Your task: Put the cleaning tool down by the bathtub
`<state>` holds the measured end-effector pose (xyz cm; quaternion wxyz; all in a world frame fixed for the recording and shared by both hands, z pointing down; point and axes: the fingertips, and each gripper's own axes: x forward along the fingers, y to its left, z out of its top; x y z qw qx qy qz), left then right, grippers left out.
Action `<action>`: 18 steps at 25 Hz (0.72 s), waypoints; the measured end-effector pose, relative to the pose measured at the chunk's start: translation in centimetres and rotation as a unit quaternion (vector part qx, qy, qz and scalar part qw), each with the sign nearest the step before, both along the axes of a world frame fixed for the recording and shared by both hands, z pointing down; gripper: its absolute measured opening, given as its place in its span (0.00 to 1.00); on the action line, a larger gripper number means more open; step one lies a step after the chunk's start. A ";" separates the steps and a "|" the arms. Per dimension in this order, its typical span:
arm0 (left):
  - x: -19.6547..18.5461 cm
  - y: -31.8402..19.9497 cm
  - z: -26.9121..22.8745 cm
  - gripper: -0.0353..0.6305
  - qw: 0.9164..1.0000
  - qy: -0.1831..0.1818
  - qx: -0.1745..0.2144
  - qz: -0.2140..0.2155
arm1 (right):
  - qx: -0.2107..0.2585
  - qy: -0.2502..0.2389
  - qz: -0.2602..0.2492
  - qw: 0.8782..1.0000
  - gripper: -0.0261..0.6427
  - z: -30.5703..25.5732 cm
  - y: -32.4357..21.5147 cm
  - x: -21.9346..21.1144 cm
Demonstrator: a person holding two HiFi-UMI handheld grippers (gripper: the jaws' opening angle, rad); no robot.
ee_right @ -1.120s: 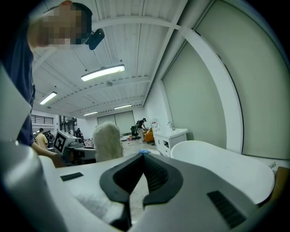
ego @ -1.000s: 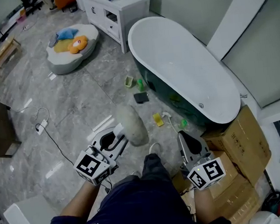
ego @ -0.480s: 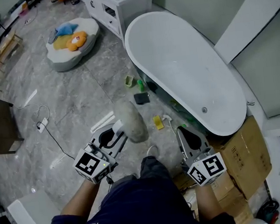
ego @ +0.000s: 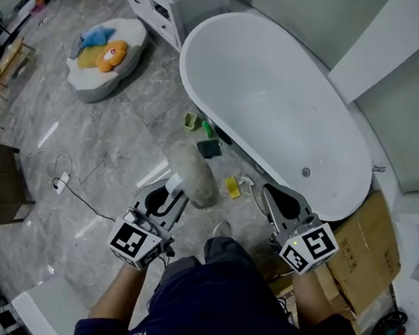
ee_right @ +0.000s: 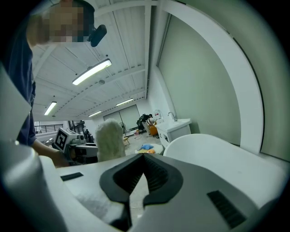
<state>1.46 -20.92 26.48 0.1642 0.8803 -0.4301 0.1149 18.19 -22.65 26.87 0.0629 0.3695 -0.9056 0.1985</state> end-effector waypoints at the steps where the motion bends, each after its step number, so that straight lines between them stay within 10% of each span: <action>1: 0.2 -0.6 0.2 0.22 1.000 -0.003 -0.002 0.000 | -0.001 0.000 -0.002 1.000 0.05 0.2 -0.6 0.2; 18: -0.8 -6.2 7.7 0.22 0.997 -0.064 -0.029 0.028 | -0.032 0.014 -0.038 0.999 0.05 6.5 -6.5 -3.0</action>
